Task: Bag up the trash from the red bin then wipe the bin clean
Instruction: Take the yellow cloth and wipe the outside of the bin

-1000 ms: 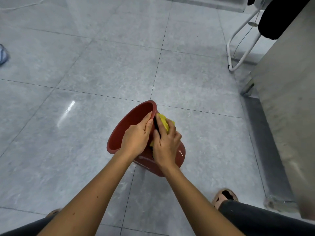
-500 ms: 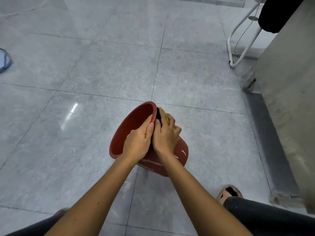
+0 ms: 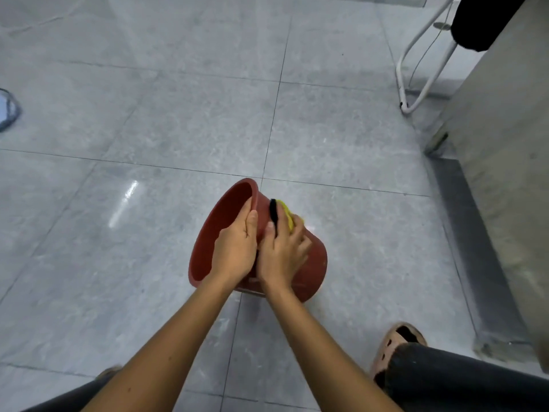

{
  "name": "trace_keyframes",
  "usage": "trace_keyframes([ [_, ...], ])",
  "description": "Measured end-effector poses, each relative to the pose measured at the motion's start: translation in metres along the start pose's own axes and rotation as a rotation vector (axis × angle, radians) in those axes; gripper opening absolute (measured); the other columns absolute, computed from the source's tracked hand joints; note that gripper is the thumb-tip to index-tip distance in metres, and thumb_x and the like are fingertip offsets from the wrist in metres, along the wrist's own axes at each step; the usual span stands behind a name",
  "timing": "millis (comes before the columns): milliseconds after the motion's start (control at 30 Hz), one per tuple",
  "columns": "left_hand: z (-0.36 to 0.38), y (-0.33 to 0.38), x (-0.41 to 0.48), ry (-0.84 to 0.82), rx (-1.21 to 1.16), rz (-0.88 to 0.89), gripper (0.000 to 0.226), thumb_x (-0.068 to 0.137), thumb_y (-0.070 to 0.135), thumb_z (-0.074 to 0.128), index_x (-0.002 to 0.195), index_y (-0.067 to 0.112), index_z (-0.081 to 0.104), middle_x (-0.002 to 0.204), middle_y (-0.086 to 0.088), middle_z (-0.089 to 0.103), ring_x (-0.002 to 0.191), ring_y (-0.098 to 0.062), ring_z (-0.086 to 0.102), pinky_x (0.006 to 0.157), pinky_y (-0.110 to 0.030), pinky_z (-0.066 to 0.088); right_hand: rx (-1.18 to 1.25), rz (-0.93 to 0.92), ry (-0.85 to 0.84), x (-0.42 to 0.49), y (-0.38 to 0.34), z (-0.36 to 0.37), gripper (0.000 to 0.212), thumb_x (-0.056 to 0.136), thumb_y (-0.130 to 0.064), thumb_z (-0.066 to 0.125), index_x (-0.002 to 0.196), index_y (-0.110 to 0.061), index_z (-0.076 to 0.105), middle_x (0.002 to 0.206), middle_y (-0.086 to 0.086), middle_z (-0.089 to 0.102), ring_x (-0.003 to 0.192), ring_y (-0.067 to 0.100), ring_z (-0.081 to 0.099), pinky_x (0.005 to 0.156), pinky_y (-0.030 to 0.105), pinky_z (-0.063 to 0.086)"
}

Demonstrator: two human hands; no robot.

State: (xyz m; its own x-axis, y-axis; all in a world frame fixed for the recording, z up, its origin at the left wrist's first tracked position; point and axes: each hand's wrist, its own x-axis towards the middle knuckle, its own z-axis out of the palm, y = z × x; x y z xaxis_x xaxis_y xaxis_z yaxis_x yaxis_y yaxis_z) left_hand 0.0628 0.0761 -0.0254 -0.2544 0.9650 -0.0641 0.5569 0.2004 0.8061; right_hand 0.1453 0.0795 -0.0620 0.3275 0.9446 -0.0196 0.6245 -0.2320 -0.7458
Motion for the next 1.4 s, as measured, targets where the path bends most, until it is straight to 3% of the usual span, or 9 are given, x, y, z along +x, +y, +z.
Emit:
trace_keyframes([
  [133, -0.005, -0.007, -0.006, 0.034, -0.008, 0.024, 0.045, 0.095, 0.059, 0.019, 0.139, 0.056, 0.027, 0.067, 0.028, 0.050, 0.058, 0.015, 0.053, 0.056, -0.006, 0.042, -0.041, -0.194, -0.046, -0.004, 0.016, -0.004, 0.047, 0.094, -0.047, 0.030, 0.141, -0.054, 0.033, 0.144, -0.013, 0.038, 0.107, 0.018, 0.040, 0.091, 0.036, 0.035],
  [333, -0.004, -0.004, -0.005, 0.002, -0.018, 0.014, 0.048, 0.094, 0.060, 0.018, 0.141, 0.052, 0.026, 0.072, 0.027, 0.047, 0.060, 0.012, 0.045, 0.056, -0.005, 0.034, -0.060, 0.397, -0.120, 0.033, 0.065, -0.017, 0.040, 0.101, -0.040, 0.033, 0.139, -0.050, 0.039, 0.150, -0.006, 0.031, 0.124, 0.028, 0.034, 0.105, 0.044, 0.027],
  [533, -0.006, 0.001, 0.007, -0.044, -0.059, 0.021, 0.045, 0.097, 0.053, 0.025, 0.142, 0.049, 0.030, 0.089, 0.025, 0.056, 0.067, 0.014, 0.051, 0.067, -0.014, 0.042, -0.050, -0.265, -0.104, -0.015, 0.028, -0.007, 0.051, 0.093, -0.048, 0.027, 0.144, -0.053, 0.026, 0.150, -0.009, 0.029, 0.113, 0.021, 0.036, 0.095, 0.032, 0.027],
  [667, -0.014, -0.007, 0.006, -0.095, -0.241, 0.147, 0.053, 0.096, 0.037, 0.044, 0.143, 0.049, 0.022, 0.108, 0.027, 0.060, 0.094, 0.018, 0.056, 0.077, -0.005, 0.045, -0.017, 0.084, -0.028, 0.025, 0.068, -0.018, 0.041, 0.100, -0.045, 0.030, 0.139, -0.053, 0.036, 0.147, -0.005, 0.036, 0.117, 0.027, 0.040, 0.100, 0.038, 0.032],
  [800, -0.023, -0.045, -0.033, -0.153, 0.241, 0.398, 0.056, 0.097, 0.043, 0.032, 0.149, 0.038, 0.013, 0.131, 0.007, 0.057, 0.113, -0.009, 0.057, 0.093, -0.021, 0.044, 0.025, 0.308, -0.118, 0.067, 0.091, -0.031, 0.043, 0.101, -0.033, 0.033, 0.143, -0.045, 0.036, 0.143, 0.002, 0.040, 0.118, 0.034, 0.038, 0.097, 0.040, 0.034],
  [933, -0.019, -0.047, -0.043, -0.151, 0.312, 0.470, 0.053, 0.097, 0.030, 0.036, 0.146, 0.030, 0.016, 0.110, -0.006, 0.069, 0.090, -0.017, 0.066, 0.088, -0.024, 0.049, 0.026, 0.327, -0.126, 0.069, 0.075, -0.035, 0.044, 0.101, -0.030, 0.032, 0.143, -0.037, 0.038, 0.144, 0.002, 0.040, 0.119, 0.034, 0.037, 0.096, 0.041, 0.037],
  [1067, -0.025, -0.024, -0.032, -0.041, 0.273, 0.470, 0.048, 0.099, 0.035, 0.033, 0.146, 0.032, 0.022, 0.062, 0.002, 0.060, 0.051, -0.011, 0.054, 0.058, -0.028, 0.053, 0.085, -0.142, -0.085, 0.009, 0.049, -0.038, 0.055, 0.090, -0.021, 0.035, 0.136, -0.049, 0.045, 0.137, -0.012, 0.046, 0.102, 0.014, 0.035, 0.091, 0.029, 0.039],
  [1167, -0.028, -0.016, -0.037, -0.027, 0.256, 0.452, 0.048, 0.097, 0.030, 0.036, 0.144, 0.029, 0.028, 0.058, 0.002, 0.057, 0.046, -0.010, 0.049, 0.053, -0.032, 0.051, 0.111, -0.347, -0.127, -0.004, 0.029, -0.035, 0.051, 0.089, -0.036, 0.033, 0.135, -0.051, 0.044, 0.137, -0.019, 0.046, 0.106, 0.013, 0.038, 0.095, 0.023, 0.034],
  [1400, -0.020, -0.010, -0.031, -0.083, 0.227, 0.346, 0.056, 0.100, 0.030, 0.029, 0.149, 0.044, 0.004, 0.050, 0.010, 0.044, 0.044, -0.008, 0.049, 0.049, -0.016, 0.041, -0.066, 0.171, -0.305, 0.041, 0.046, -0.030, 0.042, 0.099, -0.049, 0.028, 0.139, -0.048, 0.041, 0.151, -0.011, 0.038, 0.130, 0.029, 0.035, 0.108, 0.045, 0.027],
])
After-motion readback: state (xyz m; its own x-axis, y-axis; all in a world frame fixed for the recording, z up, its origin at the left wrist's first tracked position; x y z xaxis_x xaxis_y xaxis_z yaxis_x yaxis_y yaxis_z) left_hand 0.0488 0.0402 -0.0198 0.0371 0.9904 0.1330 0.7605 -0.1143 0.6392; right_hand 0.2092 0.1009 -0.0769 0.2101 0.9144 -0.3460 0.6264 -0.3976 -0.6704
